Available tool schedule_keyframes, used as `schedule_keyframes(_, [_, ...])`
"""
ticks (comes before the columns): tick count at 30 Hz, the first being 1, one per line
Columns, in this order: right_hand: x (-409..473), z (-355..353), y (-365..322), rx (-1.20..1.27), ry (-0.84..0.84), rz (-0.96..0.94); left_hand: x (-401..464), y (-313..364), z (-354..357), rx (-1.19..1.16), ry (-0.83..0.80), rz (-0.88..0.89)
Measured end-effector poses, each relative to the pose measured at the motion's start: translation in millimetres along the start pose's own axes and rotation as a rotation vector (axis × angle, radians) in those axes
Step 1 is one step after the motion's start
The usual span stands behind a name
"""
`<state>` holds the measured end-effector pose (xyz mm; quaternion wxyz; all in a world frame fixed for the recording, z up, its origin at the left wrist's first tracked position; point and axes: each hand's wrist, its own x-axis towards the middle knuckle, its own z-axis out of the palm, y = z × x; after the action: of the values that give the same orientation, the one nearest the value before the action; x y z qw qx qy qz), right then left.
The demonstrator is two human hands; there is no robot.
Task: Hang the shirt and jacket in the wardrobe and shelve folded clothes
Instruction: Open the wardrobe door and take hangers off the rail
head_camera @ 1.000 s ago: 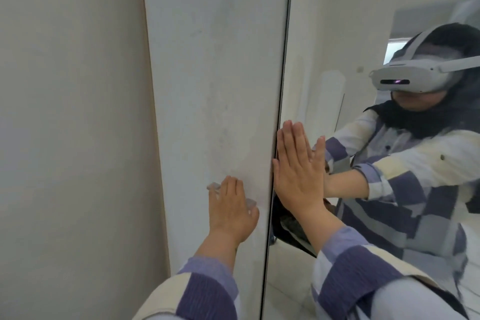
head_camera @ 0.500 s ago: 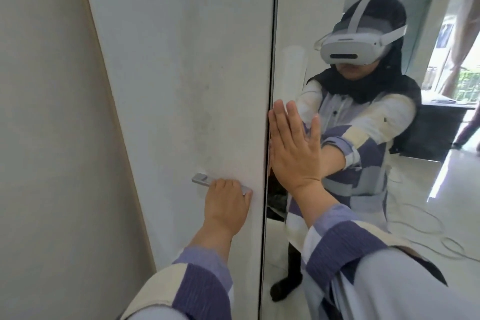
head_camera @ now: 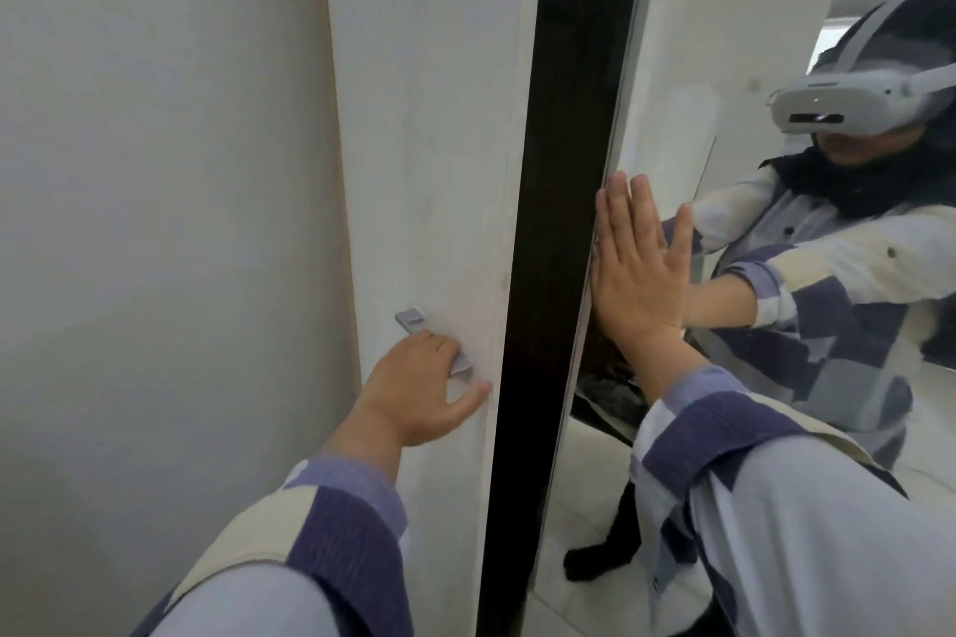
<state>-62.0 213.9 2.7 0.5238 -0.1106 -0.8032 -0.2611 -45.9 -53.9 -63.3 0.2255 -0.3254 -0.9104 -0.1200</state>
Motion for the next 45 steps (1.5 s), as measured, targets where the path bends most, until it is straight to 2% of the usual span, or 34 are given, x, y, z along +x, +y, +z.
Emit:
schedule_keyframes(4, [5.4, -21.4, -8.4, 0.332, 0.022, -0.011, -14.7, -0.2, -13.0, 0.063, -0.045, -0.131])
schedule_keyframes(7, [-6.8, -53.4, -35.7, 0.513, -0.047, -0.112, -22.1, 7.5, -16.5, 0.089, -0.06, -0.237])
schedule_keyframes(12, [-3.9, -83.2, -97.9, 0.676, -0.13, -0.244, -36.9, 13.8, -28.3, 0.248, 0.059, -0.334])
schedule_keyframes(16, [1.9, -96.8, -134.5, 0.817, -0.146, -0.304, -47.3, 7.8, -51.8, 0.329, 0.238, -0.194])
schedule_keyframes(20, [5.6, -111.5, -160.0, 0.902, -0.142, -0.349, -71.7, -10.6, -70.1, 0.392, 0.299, -0.135])
schedule_keyframes(25, [11.2, -133.8, -195.6, 0.996, -0.18, -0.429, -91.4, -39.7, -115.7, 0.562, 0.411, -0.184])
schedule_keyframes(29, [23.0, -148.2, -228.3, 1.04, -0.191, -0.513, -106.7, -60.3, -155.1, 0.772, 0.331, -0.223])
schedule_keyframes(33, [38.2, -161.2, -272.4, 1.081, -0.202, -0.544, -127.7, -87.2, -169.8, 0.909, 0.259, -0.396])
schedule_keyframes(40, [71.6, -175.0, -342.8, 1.105, -0.197, -0.576, -129.1, -154.2, -184.7, 0.993, 0.161, -0.585])
schedule_keyframes(45, [103.6, -167.6, -391.2, 1.094, -0.186, -0.532, -102.6, -210.8, -182.8, 0.936, 0.139, -0.687])
